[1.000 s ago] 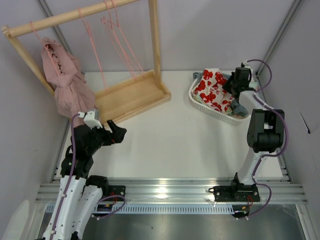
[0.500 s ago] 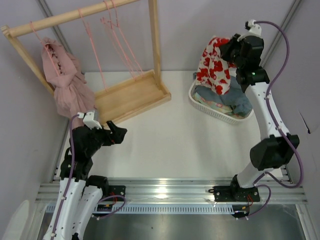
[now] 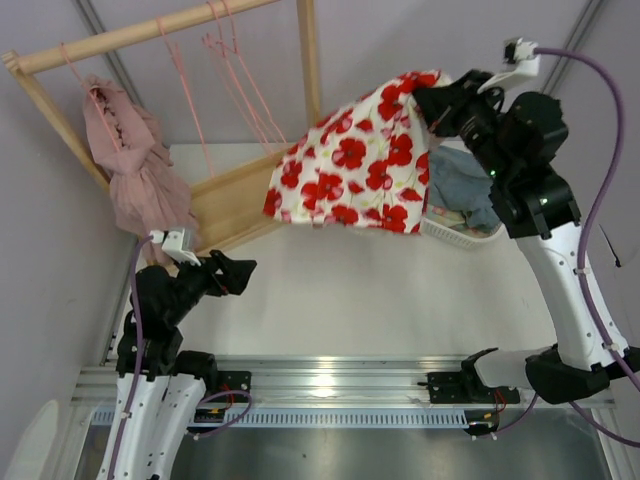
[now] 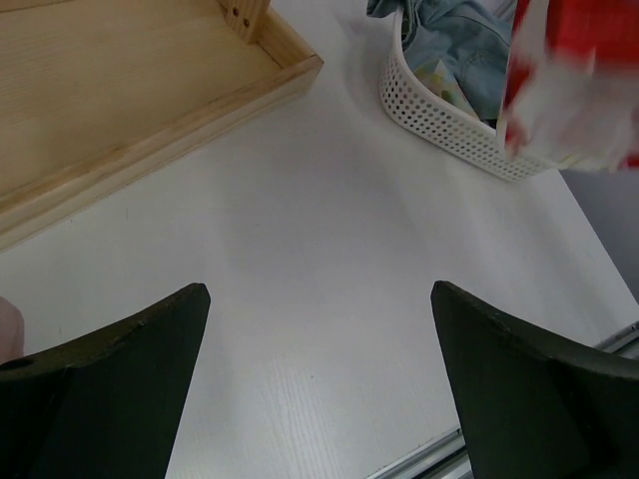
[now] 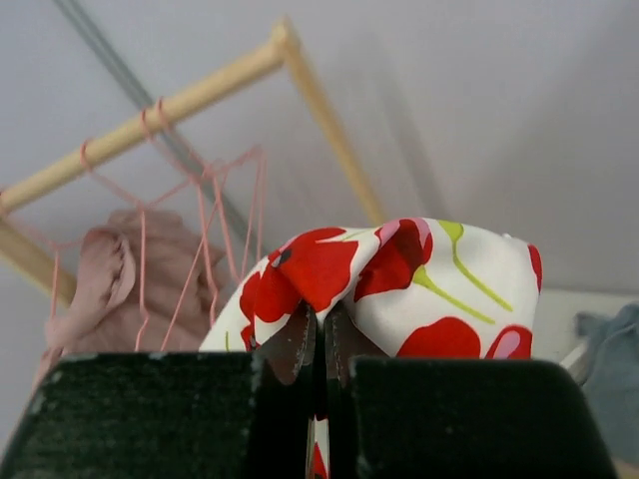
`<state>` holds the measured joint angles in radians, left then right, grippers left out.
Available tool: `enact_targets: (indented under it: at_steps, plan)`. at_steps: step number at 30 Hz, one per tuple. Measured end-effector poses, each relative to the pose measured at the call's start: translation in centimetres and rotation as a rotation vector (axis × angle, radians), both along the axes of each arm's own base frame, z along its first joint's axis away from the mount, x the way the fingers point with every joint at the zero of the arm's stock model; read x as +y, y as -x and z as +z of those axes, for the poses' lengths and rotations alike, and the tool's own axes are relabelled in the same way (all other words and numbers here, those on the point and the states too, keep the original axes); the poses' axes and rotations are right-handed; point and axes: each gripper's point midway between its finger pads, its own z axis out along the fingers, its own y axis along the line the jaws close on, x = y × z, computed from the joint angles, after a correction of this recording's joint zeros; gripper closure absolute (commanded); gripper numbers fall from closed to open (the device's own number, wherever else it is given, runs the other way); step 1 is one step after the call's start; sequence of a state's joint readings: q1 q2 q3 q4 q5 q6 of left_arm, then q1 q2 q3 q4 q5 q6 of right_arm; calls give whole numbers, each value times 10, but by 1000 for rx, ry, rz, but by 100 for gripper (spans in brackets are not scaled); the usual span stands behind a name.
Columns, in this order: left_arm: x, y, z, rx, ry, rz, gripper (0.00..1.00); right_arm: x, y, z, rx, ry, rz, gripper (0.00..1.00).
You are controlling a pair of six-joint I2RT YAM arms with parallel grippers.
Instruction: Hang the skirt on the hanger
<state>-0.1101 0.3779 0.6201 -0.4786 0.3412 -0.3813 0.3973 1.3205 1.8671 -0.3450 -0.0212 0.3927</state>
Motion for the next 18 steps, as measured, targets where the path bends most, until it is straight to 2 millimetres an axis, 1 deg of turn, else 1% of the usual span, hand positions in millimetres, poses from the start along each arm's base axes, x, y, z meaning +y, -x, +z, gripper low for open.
enact_targets:
  at_steps: [1, 2, 4, 6, 7, 9, 10, 11, 12, 13, 14, 15, 16, 17, 18]
  plan:
    - [-1, 1, 1, -6, 2, -4, 1, 10, 3, -18, 42, 9, 33, 100]
    - [-1, 1, 2, -12, 2, -4, 1, 22, 4, -42, 95, 17, 69, 100]
    - [0, 2, 3, -21, 3, -4, 1, 43, 12, -100, 207, 32, 135, 100]
    - [0, 4, 5, -33, 4, -4, 1, 62, 23, -188, 398, 58, 190, 100]
    - [0, 4, 6, -38, 5, -4, 1, 69, 30, -226, 488, 74, 207, 100]
    - [0, 6, 7, -51, 7, -4, 1, 75, 52, -316, 722, 129, 223, 100]
    - [0, 6, 8, -56, 7, -5, 1, 74, 66, -350, 822, 162, 222, 100]
    - [0, 6, 9, -59, 8, -6, 1, 71, 78, -377, 909, 195, 213, 100]
    - [-1, 6, 9, -62, 9, -9, 1, 68, 90, -394, 975, 221, 205, 100]
    - [-1, 6, 10, -64, 10, -13, 1, 66, 97, -402, 1012, 243, 200, 99]
    - [-2, 6, 9, -64, 11, -18, 1, 67, 101, -402, 1018, 252, 204, 91]
    - [-3, 6, 9, -61, 11, -25, 1, 69, 103, -398, 1013, 255, 211, 80]
    - [-5, 5, 9, -58, 13, -31, 1, 72, 103, -393, 1001, 254, 220, 56]
    - [-5, 5, 8, -55, 13, -37, 1, 77, 103, -387, 986, 253, 233, 44]
    - [-6, 5, 7, -52, 14, -39, 1, 81, 104, -382, 969, 257, 250, 36]
